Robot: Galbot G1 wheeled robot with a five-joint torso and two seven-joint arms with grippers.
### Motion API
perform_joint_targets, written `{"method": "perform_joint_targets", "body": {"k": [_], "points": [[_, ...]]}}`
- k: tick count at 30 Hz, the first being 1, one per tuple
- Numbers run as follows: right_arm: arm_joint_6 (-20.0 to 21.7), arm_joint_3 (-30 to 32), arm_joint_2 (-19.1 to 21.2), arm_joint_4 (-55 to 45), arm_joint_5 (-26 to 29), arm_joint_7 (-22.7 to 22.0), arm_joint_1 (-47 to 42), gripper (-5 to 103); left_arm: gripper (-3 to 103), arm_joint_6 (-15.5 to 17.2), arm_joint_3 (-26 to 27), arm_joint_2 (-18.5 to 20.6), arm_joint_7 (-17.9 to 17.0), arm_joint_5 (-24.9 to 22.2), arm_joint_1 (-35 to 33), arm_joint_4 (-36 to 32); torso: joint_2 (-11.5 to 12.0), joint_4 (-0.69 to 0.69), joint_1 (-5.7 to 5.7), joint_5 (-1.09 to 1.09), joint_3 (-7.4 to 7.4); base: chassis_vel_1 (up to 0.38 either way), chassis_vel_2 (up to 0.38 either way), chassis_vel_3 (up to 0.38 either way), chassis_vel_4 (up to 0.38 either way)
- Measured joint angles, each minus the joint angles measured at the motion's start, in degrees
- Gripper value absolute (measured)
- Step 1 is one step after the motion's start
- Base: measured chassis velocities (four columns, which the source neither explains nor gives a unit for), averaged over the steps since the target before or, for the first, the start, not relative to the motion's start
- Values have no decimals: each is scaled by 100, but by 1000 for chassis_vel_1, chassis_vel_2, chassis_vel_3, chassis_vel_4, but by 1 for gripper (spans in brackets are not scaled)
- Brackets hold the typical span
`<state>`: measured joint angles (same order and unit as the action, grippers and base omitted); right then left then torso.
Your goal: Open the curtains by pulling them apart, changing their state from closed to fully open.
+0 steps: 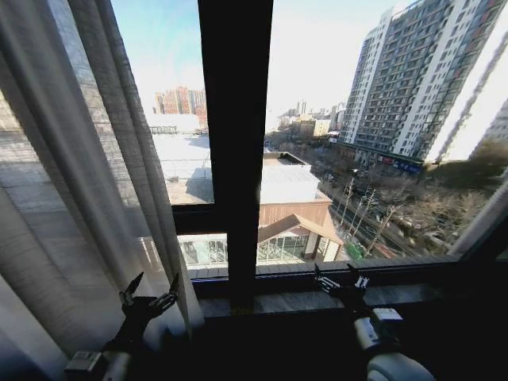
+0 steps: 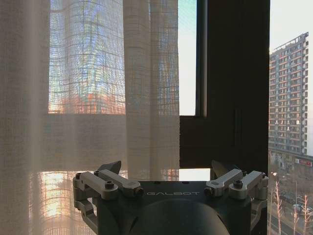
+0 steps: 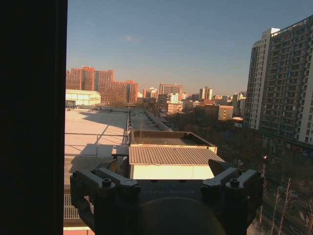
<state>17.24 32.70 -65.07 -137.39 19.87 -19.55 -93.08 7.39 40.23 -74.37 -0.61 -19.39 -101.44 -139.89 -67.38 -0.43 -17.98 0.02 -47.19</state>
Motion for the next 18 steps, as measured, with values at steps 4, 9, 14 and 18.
{"method": "perform_joint_targets", "body": {"k": [4,9,14,18], "points": [[-129,-22,-151,86,-159,-8,99,100,100,38,-78,162,-112,-16,335,231,0,1,-1,-6,0,0,0,0,0],[-280,-161,-289,147,-403,-78,168,100,100,30,-147,340,-342,-75,649,491,1,-1,-2,-1,-1,0,0,0,0],[-371,-379,-370,229,-573,-103,321,100,100,-4,-111,520,-385,-139,833,734,0,0,-1,-1,0,0,0,0,0],[-431,-465,-412,304,-671,-105,403,100,100,-10,-102,679,-392,-205,1027,953,0,0,-2,-2,0,0,0,0,0]]}}
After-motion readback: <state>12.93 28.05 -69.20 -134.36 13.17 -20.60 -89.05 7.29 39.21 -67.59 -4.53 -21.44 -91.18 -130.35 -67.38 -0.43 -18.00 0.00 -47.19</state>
